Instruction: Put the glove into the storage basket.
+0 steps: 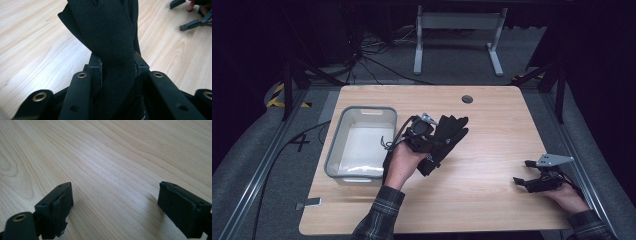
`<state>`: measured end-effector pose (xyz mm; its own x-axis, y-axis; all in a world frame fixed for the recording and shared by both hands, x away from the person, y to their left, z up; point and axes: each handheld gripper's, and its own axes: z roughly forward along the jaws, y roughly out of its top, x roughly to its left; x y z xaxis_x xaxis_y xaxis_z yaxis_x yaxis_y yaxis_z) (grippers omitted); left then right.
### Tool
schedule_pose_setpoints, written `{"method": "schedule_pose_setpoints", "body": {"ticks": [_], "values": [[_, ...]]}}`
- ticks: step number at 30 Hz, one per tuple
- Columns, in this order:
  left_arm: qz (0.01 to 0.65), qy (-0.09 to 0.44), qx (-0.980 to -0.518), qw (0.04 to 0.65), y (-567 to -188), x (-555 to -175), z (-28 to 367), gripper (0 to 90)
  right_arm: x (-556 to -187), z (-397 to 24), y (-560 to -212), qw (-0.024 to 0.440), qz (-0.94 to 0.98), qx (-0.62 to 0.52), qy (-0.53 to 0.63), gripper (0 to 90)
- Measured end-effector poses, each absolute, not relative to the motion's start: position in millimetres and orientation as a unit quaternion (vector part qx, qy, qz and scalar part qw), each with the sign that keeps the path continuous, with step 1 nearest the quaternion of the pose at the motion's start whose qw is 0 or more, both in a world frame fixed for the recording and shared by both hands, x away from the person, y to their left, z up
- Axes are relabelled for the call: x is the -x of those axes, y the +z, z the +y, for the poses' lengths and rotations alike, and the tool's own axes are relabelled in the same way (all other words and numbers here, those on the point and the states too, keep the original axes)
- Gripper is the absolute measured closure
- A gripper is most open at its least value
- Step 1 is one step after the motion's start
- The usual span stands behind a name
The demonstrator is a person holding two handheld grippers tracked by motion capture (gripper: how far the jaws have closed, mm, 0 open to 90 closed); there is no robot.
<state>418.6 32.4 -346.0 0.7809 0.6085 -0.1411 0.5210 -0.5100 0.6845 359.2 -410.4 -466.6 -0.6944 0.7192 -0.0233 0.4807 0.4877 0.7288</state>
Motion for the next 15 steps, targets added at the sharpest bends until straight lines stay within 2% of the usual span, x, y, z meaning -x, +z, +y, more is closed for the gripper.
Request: {"method": "schedule_pose_setpoints", "body": {"ticks": [15], "values": [[0.377, 0.095, -0.839, 0.381, -329, -416, 95, 68.8, -359, -410, -467, 0.165, 0.846, -0.355, 0.361, 13.3]]}}
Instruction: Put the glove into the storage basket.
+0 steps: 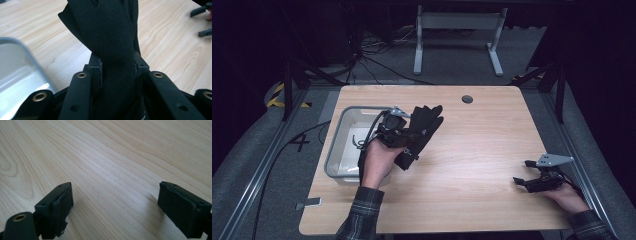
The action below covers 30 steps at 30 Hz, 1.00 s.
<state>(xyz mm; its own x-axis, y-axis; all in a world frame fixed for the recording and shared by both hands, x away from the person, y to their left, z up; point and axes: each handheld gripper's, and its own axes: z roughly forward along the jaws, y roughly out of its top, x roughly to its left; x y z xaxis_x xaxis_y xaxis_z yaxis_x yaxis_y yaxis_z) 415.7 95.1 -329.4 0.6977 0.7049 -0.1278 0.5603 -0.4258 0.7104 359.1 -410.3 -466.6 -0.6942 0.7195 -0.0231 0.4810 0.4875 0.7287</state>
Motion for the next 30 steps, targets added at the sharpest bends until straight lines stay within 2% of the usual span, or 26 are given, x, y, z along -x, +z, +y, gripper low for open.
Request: {"method": "schedule_pose_setpoints", "body": {"ticks": [17, 30], "values": [[0.451, 0.131, -0.797, 0.379, -330, -410, 172, 68.8, -360, -410, -467, 0.166, 0.846, -0.355, 0.361, 13.3], [0.488, 0.121, -0.788, 0.355, -363, -423, 195, 68.8, -360, -410, -467, 0.166, 0.846, -0.355, 0.361, 13.3]]}}
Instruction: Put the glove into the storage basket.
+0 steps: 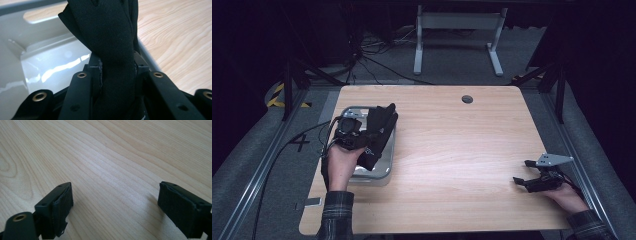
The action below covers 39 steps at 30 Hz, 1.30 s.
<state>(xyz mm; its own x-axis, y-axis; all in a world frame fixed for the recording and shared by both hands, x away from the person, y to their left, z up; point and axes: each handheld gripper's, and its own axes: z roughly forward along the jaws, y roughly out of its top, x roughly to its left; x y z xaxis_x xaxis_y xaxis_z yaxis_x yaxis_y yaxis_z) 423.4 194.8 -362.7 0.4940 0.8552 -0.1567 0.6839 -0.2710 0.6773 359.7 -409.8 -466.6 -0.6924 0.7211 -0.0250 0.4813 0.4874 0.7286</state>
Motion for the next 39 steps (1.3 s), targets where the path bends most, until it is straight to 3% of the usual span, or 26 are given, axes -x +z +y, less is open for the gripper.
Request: {"method": "schedule_pose_setpoints", "body": {"ticks": [18, 20, 25, 39], "values": [[0.52, 0.084, -0.795, 0.3, -403, -447, 200, 66.2, -360, -410, -467, 0.166, 0.846, -0.355, 0.361, 13.3], [0.522, 0.088, -0.796, 0.294, -404, -449, 200, 62.7, -360, -410, -467, 0.166, 0.846, -0.355, 0.361, 13.3], [0.536, 0.094, -0.787, 0.29, -407, -451, 204, 42.4, -360, -410, -467, 0.166, 0.846, -0.355, 0.361, 13.3], [0.533, 0.135, -0.773, 0.316, -387, -441, 212, 24.8, -360, -410, -467, 0.166, 0.846, -0.355, 0.361, 13.3]]}}
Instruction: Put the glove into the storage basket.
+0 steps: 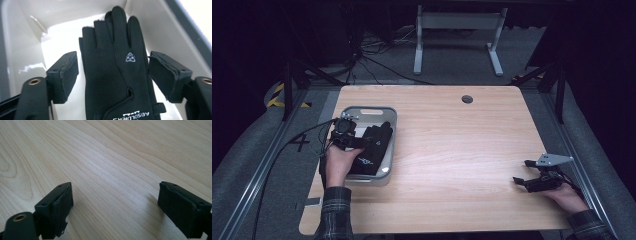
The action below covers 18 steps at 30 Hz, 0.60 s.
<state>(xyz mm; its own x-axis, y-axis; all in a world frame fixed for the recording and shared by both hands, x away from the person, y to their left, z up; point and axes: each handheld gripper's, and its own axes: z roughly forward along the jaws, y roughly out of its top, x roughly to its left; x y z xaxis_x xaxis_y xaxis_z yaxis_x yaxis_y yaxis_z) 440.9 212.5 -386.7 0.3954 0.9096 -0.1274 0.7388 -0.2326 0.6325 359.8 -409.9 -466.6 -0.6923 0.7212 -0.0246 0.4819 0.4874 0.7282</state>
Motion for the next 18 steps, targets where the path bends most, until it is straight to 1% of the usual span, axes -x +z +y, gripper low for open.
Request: {"method": "schedule_pose_setpoints", "body": {"ticks": [5, 7, 13, 15, 18], "values": [[0.532, 0.145, -0.772, 0.316, -379, -439, 211, 17.8, -360, -410, -467, 0.166, 0.846, -0.355, 0.361, 13.3], [0.53, 0.148, -0.772, 0.318, -376, -438, 209, 16.7, -360, -410, -467, 0.166, 0.846, -0.355, 0.361, 13.3], [0.515, 0.157, -0.775, 0.33, -364, -431, 198, 16.2, -360, -410, -467, 0.166, 0.846, -0.356, 0.361, 13.3], [0.509, 0.151, -0.776, 0.34, -361, -430, 192, 16.2, -360, -410, -467, 0.166, 0.846, -0.355, 0.361, 13.3], [0.496, 0.15, -0.785, 0.34, -357, -428, 181, 15.9, -360, -410, -467, 0.166, 0.846, -0.355, 0.361, 13.3]]}}
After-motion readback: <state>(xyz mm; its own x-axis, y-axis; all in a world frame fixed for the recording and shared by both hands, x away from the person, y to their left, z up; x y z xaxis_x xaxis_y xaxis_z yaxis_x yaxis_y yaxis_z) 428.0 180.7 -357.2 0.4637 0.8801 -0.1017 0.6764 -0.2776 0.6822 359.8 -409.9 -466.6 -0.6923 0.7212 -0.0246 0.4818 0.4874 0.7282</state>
